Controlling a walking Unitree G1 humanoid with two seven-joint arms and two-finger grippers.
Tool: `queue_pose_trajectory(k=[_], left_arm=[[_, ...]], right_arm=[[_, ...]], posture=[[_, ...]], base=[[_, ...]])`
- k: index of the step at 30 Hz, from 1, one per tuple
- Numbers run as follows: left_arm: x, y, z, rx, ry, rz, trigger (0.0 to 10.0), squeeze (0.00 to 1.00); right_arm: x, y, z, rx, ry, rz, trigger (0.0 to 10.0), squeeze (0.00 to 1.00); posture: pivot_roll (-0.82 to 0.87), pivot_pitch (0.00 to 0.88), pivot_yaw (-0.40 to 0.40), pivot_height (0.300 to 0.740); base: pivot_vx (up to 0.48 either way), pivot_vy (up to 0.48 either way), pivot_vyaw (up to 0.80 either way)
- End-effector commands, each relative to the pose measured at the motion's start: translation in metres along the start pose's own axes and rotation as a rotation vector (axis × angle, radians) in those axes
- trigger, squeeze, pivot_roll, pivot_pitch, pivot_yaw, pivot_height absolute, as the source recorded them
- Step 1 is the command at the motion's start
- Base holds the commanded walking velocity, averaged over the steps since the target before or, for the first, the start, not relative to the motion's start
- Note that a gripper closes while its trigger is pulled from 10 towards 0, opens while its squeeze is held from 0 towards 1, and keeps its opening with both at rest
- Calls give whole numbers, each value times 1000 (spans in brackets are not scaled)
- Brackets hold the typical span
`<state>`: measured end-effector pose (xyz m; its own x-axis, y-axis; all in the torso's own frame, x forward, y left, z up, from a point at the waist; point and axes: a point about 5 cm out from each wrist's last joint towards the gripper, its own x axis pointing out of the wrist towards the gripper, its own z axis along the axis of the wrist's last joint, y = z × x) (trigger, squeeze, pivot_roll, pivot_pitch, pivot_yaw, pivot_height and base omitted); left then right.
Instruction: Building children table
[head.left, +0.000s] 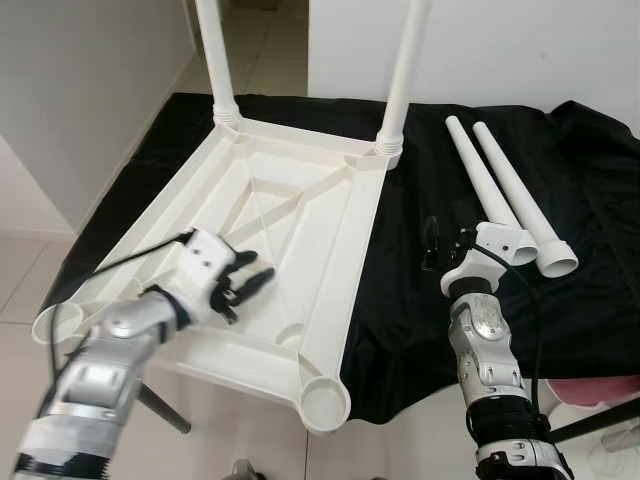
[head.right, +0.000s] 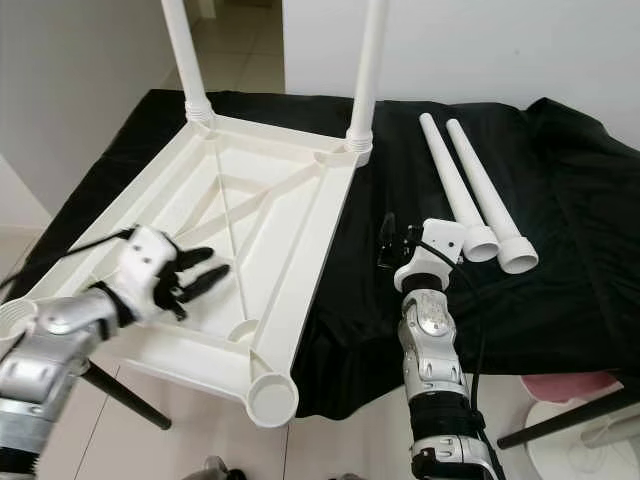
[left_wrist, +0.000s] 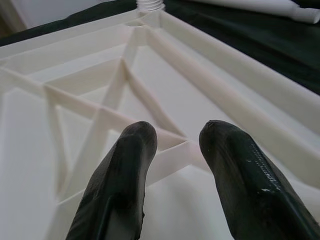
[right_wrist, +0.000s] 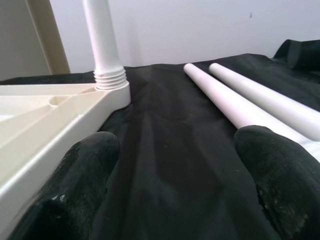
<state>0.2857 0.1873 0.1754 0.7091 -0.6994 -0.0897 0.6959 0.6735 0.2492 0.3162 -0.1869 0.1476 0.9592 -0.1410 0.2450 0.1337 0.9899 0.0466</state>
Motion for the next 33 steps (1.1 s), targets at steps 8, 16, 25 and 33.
queue_pose_trajectory(k=[8,16,25,33], left_arm=[[-28,-15,-8,-21,83,-276,10000,0],[-38,-19,-10,-26,65,-283,10000,1000],[-55,-36,-16,20,120,-324,10000,173],[-69,-59,-13,-96,118,-477,10000,0]], right_arm=[[-2,-11,0,-20,15,-23,10000,0],[12,-9,6,-20,2,-11,10000,0],[13,-2,8,-24,4,28,10000,0],[14,-2,6,-21,11,25,10000,0]], posture=[[-23,75,32,740],[-5,88,-8,740],[1,96,-13,740],[4,100,-15,740]], base=[[0,0,0],[0,0,0],[0,0,0],[0,0,0]])
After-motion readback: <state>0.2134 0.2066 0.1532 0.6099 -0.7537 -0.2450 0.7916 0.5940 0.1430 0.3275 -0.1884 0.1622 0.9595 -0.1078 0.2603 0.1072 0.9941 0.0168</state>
